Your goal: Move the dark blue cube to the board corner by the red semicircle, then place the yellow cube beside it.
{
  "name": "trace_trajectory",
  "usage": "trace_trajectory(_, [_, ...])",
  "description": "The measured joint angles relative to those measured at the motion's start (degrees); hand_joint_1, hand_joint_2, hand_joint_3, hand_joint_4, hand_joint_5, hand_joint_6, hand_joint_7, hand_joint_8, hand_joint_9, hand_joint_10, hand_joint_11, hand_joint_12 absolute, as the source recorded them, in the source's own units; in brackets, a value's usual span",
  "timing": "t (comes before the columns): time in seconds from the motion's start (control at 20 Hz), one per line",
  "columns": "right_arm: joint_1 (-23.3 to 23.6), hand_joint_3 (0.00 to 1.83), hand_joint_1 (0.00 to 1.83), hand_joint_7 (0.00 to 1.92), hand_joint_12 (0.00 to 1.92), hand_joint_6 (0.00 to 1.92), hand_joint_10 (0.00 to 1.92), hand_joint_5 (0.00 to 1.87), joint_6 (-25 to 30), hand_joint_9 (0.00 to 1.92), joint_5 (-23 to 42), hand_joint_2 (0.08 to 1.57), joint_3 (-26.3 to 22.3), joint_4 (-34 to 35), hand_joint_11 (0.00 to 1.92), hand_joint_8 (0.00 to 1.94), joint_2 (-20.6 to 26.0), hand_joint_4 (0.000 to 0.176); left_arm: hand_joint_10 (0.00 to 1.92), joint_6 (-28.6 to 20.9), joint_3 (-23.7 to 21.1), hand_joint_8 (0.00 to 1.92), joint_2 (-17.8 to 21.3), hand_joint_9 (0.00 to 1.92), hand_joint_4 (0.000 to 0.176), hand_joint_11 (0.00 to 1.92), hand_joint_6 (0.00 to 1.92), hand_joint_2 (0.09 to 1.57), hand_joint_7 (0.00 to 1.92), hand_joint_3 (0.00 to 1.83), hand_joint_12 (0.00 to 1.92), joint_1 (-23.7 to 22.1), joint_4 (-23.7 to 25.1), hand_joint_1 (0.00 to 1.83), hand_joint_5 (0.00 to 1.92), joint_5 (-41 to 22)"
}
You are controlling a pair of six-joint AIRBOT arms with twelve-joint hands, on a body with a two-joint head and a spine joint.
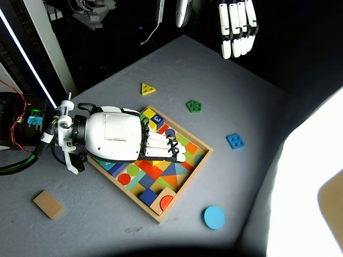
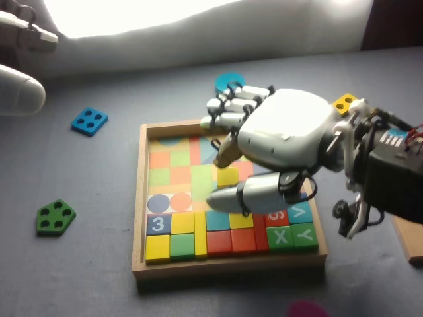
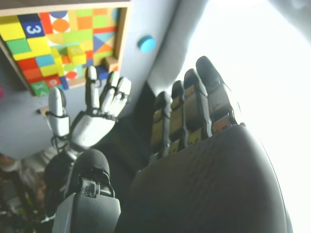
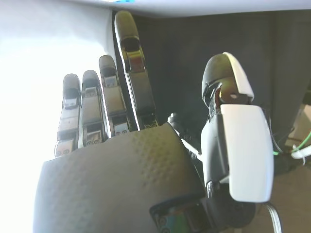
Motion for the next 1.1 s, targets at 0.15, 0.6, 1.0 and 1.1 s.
trace_trajectory(0.15, [-0.79, 0.00, 0.01, 0.25, 0.24, 0.00, 0.00, 0.83, -1.09, 0.08, -0.15, 1.17, 0.31, -0.02, 0.00, 0.00, -0.94, 0.000, 0.00, 0.66, -0.50, 0.00, 0.00, 0.15, 0.016, 0.00, 0.00, 1.21, 0.15, 0.00, 0.61, 0.96, 0.24, 0.00, 0.17, -0.37])
trace_trajectory(0.6, [-2.27, 0.00, 0.00, 0.23, 0.17, 0.00, 0.00, 0.82, -2.36, 0.07, 1.31, 1.18, 0.74, 0.17, 0.00, 0.00, -0.87, 0.000, 0.00, 0.81, -1.38, 0.00, 0.00, 0.15, 0.015, 0.00, 0.00, 1.21, 0.14, 0.00, 0.58, 4.39, -0.09, 0.00, 0.15, -0.70])
trace_trajectory(1.0, [-2.95, 0.00, 0.02, 0.26, 0.34, 0.01, 0.01, 0.84, -2.82, 0.10, 2.38, 1.18, 2.64, 0.39, 0.00, 0.00, -0.09, 0.000, 0.01, 0.28, -1.38, 0.00, 0.00, 0.15, 0.014, 0.00, 0.00, 1.21, 0.15, 0.00, 0.61, 5.66, -0.66, 0.00, 0.15, -0.68])
trace_trajectory(1.1, [-2.95, 0.00, 0.01, 0.27, 0.33, 0.01, 0.01, 0.84, -2.62, 0.10, 2.40, 1.18, 3.69, 0.46, 0.00, 0.00, 0.20, 0.000, 0.00, -1.40, -1.38, 0.00, 0.00, 0.14, 0.012, 0.00, 0.00, 1.22, 0.14, 0.00, 0.59, 5.66, 0.46, 0.00, 0.14, -0.68])
